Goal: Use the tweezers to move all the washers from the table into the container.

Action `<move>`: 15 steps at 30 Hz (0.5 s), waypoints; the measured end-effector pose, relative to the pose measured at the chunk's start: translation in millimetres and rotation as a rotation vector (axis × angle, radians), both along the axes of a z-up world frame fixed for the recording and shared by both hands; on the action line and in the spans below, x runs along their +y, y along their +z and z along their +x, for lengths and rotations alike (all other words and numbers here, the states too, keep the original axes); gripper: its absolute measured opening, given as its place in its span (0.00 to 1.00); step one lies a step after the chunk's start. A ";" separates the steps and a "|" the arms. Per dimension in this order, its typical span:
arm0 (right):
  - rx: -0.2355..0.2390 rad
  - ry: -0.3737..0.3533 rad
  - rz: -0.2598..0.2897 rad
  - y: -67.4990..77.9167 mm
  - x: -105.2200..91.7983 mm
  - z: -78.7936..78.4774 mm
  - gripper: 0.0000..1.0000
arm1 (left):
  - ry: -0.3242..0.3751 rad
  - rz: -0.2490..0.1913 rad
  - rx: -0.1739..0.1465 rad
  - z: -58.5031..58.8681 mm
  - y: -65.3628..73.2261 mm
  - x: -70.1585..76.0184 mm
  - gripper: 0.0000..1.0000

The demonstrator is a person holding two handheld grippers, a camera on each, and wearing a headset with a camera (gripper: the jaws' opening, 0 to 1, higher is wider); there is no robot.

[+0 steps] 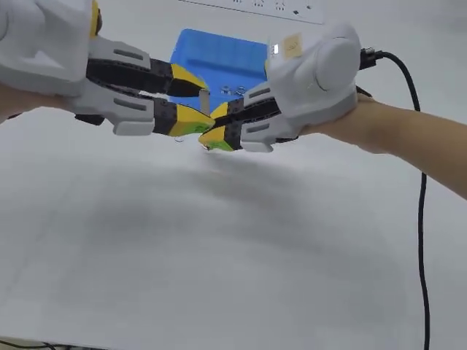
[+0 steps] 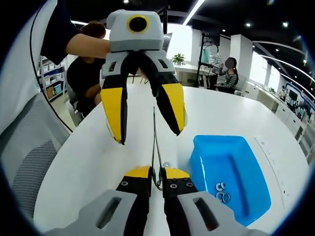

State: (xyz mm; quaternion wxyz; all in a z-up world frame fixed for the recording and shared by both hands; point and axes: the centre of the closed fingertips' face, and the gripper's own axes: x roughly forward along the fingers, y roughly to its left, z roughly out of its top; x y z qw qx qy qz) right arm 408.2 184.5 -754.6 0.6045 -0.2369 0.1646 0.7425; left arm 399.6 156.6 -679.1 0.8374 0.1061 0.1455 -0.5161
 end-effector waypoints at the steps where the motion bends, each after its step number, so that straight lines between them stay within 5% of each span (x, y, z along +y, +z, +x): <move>1: 0.003 -0.007 0.003 1.9 0.1 0.3 0.09 | 0.008 -0.004 -0.003 -1.1 2.1 1.1 0.32; 8: -0.016 -0.014 0.006 9.8 -2.5 -0.7 0.09 | 0.108 -0.022 -0.039 -6.0 8.4 14.6 0.54; 10: -0.017 -0.015 0.016 16.9 -3.4 -2.5 0.09 | 0.131 -0.027 -0.041 0.8 2.8 22.4 0.62; 15: -0.031 -0.020 0.031 34.3 -8.3 -6.2 0.09 | 0.176 -0.038 -0.043 -8.1 1.0 25.9 0.72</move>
